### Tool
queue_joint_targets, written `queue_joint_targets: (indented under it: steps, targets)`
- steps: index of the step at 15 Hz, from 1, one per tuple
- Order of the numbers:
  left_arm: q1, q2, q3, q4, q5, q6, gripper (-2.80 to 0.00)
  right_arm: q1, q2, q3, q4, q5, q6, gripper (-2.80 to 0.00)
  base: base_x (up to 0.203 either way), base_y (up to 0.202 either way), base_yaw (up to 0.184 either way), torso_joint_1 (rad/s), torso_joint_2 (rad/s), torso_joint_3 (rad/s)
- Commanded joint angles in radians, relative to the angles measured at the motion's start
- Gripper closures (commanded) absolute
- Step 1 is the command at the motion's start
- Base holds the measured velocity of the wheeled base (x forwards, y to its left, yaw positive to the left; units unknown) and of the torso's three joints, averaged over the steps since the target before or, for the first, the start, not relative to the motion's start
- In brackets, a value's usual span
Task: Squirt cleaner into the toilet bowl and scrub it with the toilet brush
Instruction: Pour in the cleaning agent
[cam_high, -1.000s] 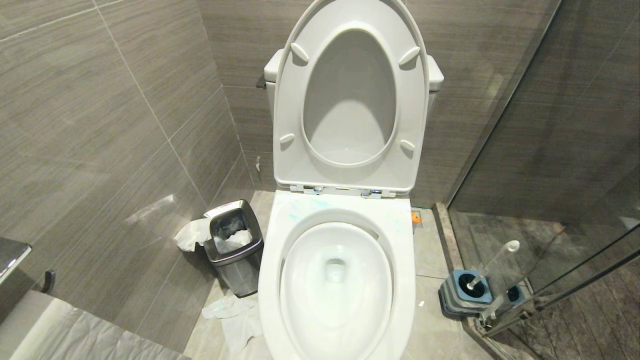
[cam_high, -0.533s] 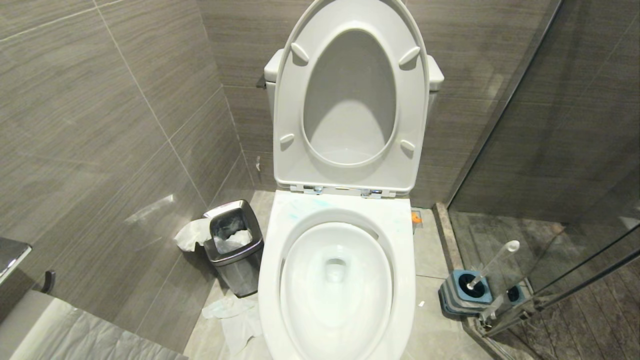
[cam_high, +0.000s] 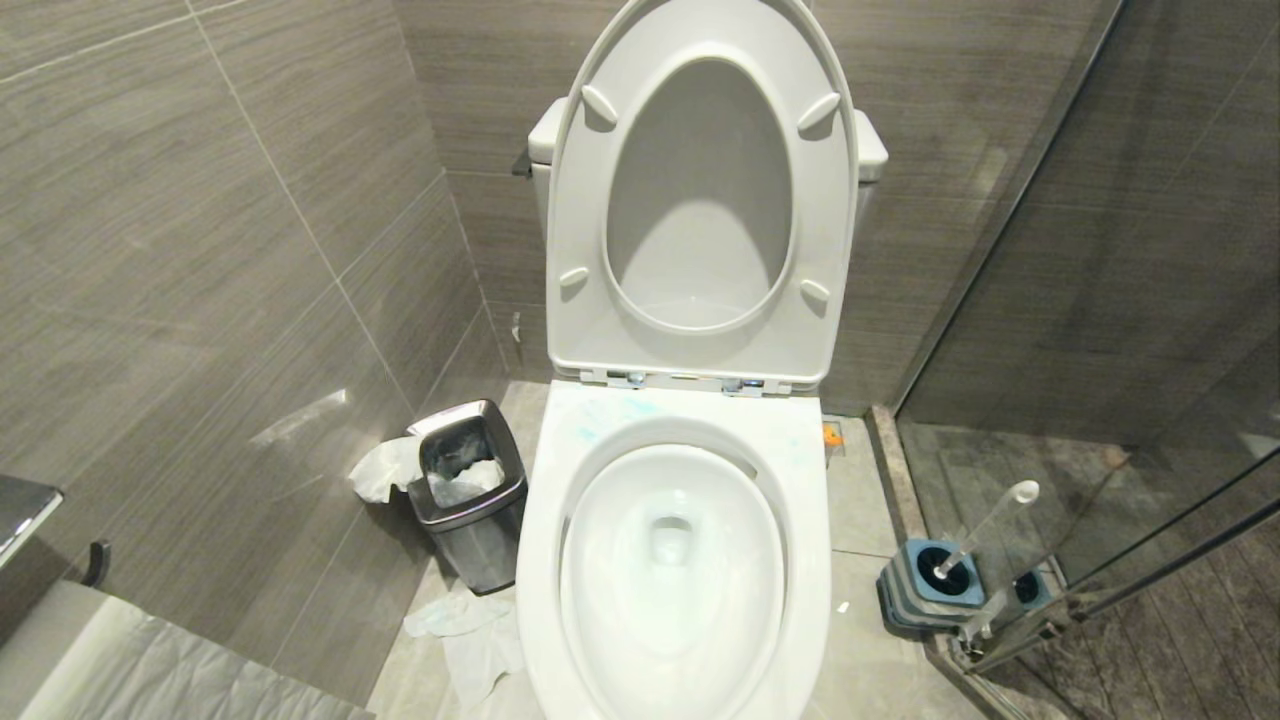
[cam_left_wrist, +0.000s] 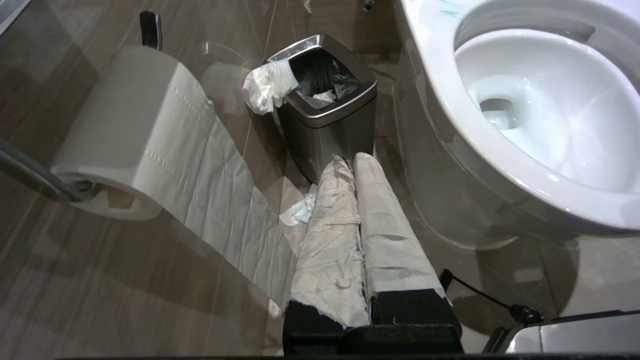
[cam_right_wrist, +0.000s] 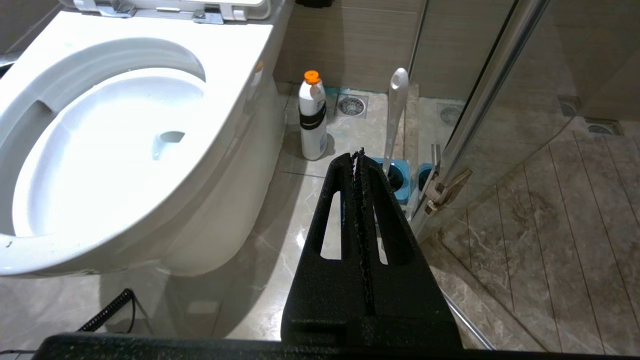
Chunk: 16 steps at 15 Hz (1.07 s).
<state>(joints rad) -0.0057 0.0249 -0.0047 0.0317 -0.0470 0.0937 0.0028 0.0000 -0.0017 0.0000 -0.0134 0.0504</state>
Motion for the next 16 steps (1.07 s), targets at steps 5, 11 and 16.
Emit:
queue_joint_targets:
  steps: [5, 11, 16]
  targets:
    - [0.0, -0.023, 0.006, -0.024, 0.017, -0.065, 0.0, 0.0, 0.0, 0.0, 0.0, 0.0, 0.0, 0.0, 0.0, 0.0, 0.0, 0.0, 0.0, 0.0]
    - [0.0, -0.023, 0.006, -0.024, 0.022, -0.069, 0.0, 0.0, 0.0, 0.0, 0.0, 0.0, 0.0, 0.0, 0.0, 0.0, 0.0, 0.0, 0.0, 0.0]
    - [0.0, -0.023, 0.006, -0.024, 0.021, -0.069, 0.0, 0.0, 0.0, 0.0, 0.0, 0.007, -0.012, 0.0, 0.0, 0.0, 0.0, 0.0, 0.0, 0.0]
